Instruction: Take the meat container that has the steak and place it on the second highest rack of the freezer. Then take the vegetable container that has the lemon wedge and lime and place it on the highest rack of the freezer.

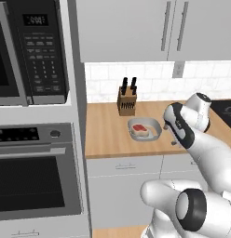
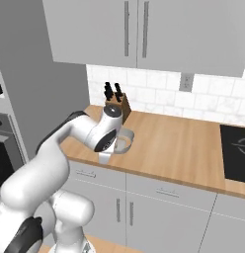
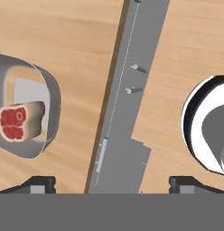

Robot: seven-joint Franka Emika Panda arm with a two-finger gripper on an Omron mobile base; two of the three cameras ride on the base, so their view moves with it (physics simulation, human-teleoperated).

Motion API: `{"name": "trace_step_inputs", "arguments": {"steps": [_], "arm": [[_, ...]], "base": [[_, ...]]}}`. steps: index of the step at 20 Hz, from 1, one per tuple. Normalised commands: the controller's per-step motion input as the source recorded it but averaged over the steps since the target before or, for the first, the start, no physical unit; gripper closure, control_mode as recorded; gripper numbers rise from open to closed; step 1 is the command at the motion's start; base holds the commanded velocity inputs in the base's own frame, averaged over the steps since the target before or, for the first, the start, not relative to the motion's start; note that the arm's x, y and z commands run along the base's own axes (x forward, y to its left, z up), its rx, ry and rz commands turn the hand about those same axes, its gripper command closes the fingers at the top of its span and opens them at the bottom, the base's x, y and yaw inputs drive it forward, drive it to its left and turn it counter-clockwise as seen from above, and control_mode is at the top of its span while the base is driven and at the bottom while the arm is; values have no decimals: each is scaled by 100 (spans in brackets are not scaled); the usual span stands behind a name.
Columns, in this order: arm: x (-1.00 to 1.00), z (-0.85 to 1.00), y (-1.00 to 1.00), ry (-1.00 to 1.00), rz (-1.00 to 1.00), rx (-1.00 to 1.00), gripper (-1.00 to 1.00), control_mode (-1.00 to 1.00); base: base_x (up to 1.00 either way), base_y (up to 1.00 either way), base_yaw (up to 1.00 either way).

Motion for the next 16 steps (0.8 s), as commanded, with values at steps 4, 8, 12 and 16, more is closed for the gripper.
{"name": "trace_step_inputs", "arguments": {"steps": [4, 8, 12, 16], "arm": [[42, -25, 0, 1, -5, 0, -100, -100], [34, -25, 0, 2, -2, 1, -100, -100], [23, -21, 0, 1, 0, 2, -100, -100], [24, -18, 0, 1, 0, 2, -100, -100]], "base": [[0, 0, 0], [0, 0, 0], [0, 0, 0], [0, 0, 0]]}}
